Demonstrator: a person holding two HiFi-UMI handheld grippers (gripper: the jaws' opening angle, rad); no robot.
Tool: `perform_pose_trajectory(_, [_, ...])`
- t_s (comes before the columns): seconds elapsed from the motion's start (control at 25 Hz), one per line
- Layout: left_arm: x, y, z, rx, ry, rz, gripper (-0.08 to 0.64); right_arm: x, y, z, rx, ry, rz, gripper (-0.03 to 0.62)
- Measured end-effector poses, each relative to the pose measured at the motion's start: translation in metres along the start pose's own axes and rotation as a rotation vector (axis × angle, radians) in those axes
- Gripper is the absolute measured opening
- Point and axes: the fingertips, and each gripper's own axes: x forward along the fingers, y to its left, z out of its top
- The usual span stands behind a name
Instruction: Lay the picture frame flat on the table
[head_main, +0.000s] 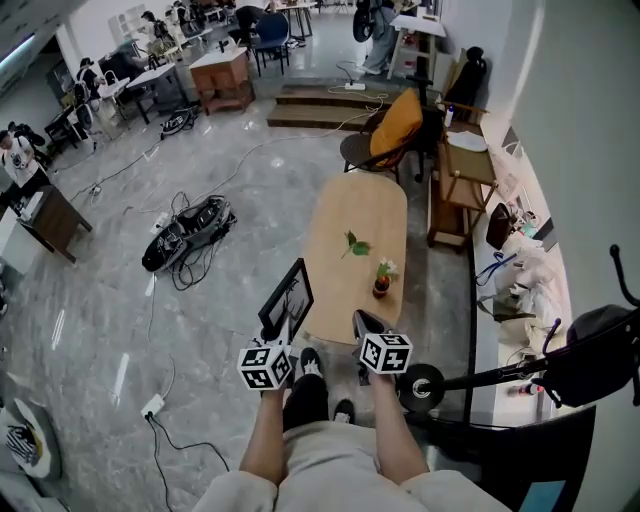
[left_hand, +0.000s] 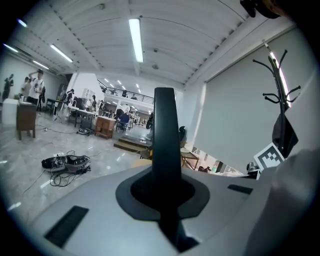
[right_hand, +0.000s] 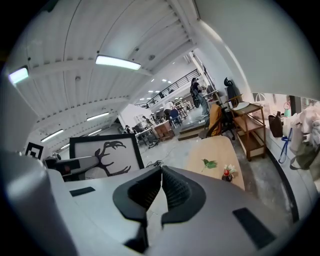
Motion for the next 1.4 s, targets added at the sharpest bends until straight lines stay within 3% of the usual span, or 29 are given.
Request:
perform_pose_trajectory(0.12, [0.013,0.01,0.008,-0.014,-0.01,0.013,0.028,0.014,0.0,0.007,-0.01,0.014,0.034,0.035])
perform_pose_trajectory(0.36, [0.056,0.022,0.024,0.004,-0.007,-0.009,0.028,0.047,-0.013,0.029,-0.003,0.006,0.024,0.035])
perform_pose_trajectory(0.56, [0.1,0.042,0.042,-0.026,-0.006,-0.024,0.028,0.087,-0.024,0.039,-0.019,0.074,0.018,0.035])
perform_pose_trajectory(1.16, [0.219,0.135,0.116,-0.112,-0.04,-0.006,0.028,0.21,-0.035,0.093,-0.059,0.135,-0.016,0.035])
perform_pose_trajectory(1.4, [0.253,0.159,0.114,-0.125,0.002,-0.049,0.028,0.256,-0.037,0.097,-0.02,0.149,-0.037,0.035])
